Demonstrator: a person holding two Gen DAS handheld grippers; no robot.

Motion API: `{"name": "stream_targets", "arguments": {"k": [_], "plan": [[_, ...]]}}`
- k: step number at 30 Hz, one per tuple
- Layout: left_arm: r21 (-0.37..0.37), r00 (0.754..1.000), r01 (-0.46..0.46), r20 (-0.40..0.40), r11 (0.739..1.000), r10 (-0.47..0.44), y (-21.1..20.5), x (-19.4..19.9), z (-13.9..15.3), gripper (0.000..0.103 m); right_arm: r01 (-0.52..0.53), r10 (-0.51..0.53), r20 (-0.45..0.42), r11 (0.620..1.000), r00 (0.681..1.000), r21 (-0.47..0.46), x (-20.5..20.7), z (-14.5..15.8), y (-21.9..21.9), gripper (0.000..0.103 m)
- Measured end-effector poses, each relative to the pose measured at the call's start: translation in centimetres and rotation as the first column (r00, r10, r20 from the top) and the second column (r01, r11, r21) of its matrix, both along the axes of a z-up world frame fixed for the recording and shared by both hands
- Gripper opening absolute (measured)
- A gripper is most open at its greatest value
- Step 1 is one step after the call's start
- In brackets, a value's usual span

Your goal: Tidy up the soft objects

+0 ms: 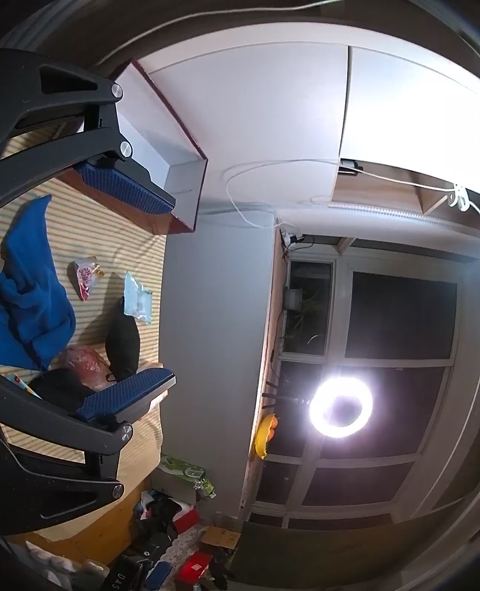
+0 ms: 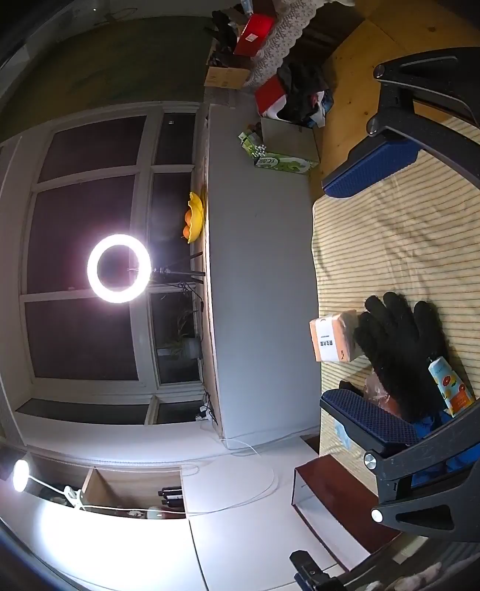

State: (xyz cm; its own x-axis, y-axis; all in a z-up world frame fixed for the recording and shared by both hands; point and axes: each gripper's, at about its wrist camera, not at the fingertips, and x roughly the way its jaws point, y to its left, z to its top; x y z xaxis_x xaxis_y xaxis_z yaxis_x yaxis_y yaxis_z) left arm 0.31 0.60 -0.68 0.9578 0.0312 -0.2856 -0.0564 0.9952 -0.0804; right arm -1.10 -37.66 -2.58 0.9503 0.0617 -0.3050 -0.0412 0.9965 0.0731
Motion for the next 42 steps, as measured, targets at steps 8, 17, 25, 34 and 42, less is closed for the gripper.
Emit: {"name": "stream_targets", "arguments": {"k": [8, 17, 25, 34, 42], "plan": [[0.004, 1.0, 0.001, -0.002, 1.0, -0.001, 0.02, 0.03, -0.01, 0.085, 0.001, -0.001, -0.019, 1.0, 1.0, 0.0, 0.53, -0.55, 0.83, 0.102], [0.001, 1.0, 0.005, -0.006, 1.0, -0.005, 0.05, 0.09, -0.24, 0.085, -0.003, 0.003, -0.011, 1.0, 1.0, -0.003, 0.44, -0.4, 1.04, 0.102], [0.003, 1.0, 0.008, -0.007, 1.0, -0.008, -0.16, 0.05, -0.26, 0.085, -0.004, 0.004, -0.012, 1.0, 1.0, -0.005, 0.45, -0.33, 1.08, 0.102], [0.004, 1.0, 0.009, -0.008, 1.0, -0.009, -0.29, 0.05, -0.24, 0.085, -0.007, 0.007, -0.009, 1.0, 1.0, -0.004, 0.22, -0.38, 1.29, 0.102], [0.002, 1.0, 0.011, -0.011, 1.0, -0.011, -0.3, 0.03, -0.31, 0.085, -0.011, 0.011, -0.011, 1.0, 1.0, -0.005, 0.33, -0.35, 1.34, 0.102]]}}
